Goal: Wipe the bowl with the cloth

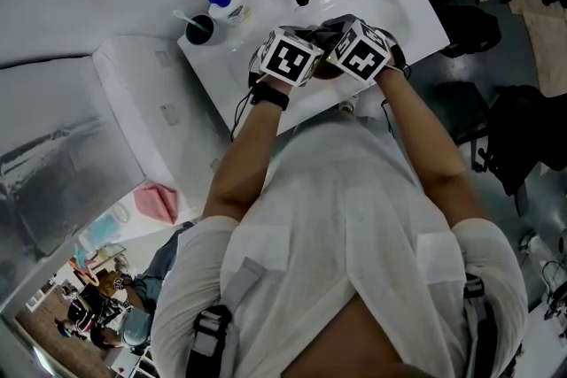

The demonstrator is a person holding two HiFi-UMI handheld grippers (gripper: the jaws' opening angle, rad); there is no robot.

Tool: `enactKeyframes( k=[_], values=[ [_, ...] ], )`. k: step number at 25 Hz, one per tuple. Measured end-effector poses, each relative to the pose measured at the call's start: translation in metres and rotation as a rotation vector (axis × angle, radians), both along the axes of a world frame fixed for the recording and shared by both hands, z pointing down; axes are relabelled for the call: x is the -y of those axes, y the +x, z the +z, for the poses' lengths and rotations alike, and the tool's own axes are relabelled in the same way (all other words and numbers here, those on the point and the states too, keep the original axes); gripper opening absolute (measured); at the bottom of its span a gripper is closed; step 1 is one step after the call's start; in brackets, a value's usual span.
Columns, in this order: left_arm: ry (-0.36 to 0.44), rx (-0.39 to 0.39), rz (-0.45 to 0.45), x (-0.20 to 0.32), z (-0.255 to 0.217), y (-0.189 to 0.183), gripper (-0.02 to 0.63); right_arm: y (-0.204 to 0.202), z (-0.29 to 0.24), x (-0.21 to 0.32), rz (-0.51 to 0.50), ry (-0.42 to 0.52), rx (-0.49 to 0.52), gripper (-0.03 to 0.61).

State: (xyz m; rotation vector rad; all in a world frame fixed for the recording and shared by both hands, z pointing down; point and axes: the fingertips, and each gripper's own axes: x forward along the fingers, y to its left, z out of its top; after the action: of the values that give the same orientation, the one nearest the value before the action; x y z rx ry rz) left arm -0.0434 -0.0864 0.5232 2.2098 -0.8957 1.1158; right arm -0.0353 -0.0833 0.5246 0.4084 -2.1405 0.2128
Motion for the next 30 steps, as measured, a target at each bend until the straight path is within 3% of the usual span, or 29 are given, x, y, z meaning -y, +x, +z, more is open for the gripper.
enactKeyframes(
  k=[7, 12, 14, 17, 19, 22, 24, 26, 30],
  values=[
    [0.001, -0.154, -0.216, 0.004, 0.002, -0.003, 0.034, 0.009, 0.001, 0.009, 0.247, -0.050, 0.132, 0.074],
    [-0.032, -0.202, -0.271, -0.001, 0.008, -0.004, 0.035, 0.014, 0.007, 0.007, 0.318, -0.121, 0.208, 0.083],
    [-0.049, -0.205, -0.248, -0.003, 0.010, -0.004, 0.036, 0.014, 0.008, 0.004, 0.283, -0.133, 0.214, 0.077],
    [-0.045, -0.143, -0.123, -0.005, 0.007, 0.000, 0.037, 0.012, 0.008, -0.003, 0.157, -0.099, 0.153, 0.058],
    [-0.057, -0.119, -0.070, -0.007, 0.006, -0.001, 0.038, 0.014, 0.009, -0.002, 0.128, -0.090, 0.115, 0.052],
    [-0.072, -0.133, -0.083, -0.007, 0.001, -0.010, 0.140, 0.024, 0.010, 0.011, 0.181, -0.080, 0.111, 0.049],
    [-0.086, -0.147, -0.089, -0.007, 0.002, -0.012, 0.141, 0.028, 0.006, 0.017, 0.226, -0.105, 0.154, 0.049],
    [-0.103, -0.141, -0.075, -0.009, 0.006, -0.010, 0.096, 0.029, 0.002, 0.018, 0.244, -0.117, 0.176, 0.049],
    [-0.087, -0.041, -0.011, -0.006, 0.008, -0.012, 0.052, 0.024, 0.004, 0.010, 0.138, -0.078, 0.110, 0.051]
  ],
)
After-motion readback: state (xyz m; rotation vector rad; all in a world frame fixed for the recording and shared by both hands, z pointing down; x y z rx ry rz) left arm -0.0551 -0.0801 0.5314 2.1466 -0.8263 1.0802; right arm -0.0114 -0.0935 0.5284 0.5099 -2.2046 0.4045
